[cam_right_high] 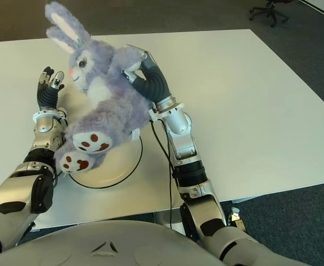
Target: Put the doll into the plate.
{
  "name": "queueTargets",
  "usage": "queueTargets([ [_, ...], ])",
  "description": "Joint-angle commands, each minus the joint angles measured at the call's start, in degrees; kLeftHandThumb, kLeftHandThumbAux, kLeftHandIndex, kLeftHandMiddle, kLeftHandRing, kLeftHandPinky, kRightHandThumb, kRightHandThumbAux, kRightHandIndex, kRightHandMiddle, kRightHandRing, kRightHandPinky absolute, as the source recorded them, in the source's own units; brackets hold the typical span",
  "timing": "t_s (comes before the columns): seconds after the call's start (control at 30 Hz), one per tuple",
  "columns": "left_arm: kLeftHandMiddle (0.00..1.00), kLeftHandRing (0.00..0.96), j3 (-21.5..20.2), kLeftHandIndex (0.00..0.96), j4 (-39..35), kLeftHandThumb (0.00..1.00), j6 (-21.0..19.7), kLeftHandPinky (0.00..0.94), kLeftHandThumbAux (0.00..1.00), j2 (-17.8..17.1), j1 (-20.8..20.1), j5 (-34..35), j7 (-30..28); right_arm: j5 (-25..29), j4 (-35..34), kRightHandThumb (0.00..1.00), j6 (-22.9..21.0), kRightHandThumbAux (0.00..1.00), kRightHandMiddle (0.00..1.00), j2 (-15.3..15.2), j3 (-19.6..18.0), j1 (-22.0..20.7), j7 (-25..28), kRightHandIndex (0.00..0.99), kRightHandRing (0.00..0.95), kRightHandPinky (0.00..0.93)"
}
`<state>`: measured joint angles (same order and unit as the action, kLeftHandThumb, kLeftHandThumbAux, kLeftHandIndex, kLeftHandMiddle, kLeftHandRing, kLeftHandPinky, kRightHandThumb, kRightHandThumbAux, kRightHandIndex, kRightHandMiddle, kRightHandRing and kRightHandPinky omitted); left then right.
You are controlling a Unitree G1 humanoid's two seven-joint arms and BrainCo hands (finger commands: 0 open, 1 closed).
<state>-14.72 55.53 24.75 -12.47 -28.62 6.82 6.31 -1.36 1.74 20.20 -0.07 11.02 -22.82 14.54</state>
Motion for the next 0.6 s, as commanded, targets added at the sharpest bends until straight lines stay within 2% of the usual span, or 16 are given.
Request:
queueTargets([
  [0.03,0.032,0.074,1.5,0.000,4.8,0.000,-2.7,0.134,0.475,5.7,8.6,-0.7,-0.3,0.4,-0.1,0.846,-0.4,0.672,0.557,0.3,0.7,0.6,0.4,0.389,0.672,0.707],
  [0.6,0.057,0.103,1.5,0.000,6.1,0.000,-2.2,0.172,0.506,5.5,8.3,-1.1,0.1,0.7,-1.6,0.848,-4.8,0.671,0.560,-0.4,1.9,1.6,2.9,0.392,0.668,0.689],
])
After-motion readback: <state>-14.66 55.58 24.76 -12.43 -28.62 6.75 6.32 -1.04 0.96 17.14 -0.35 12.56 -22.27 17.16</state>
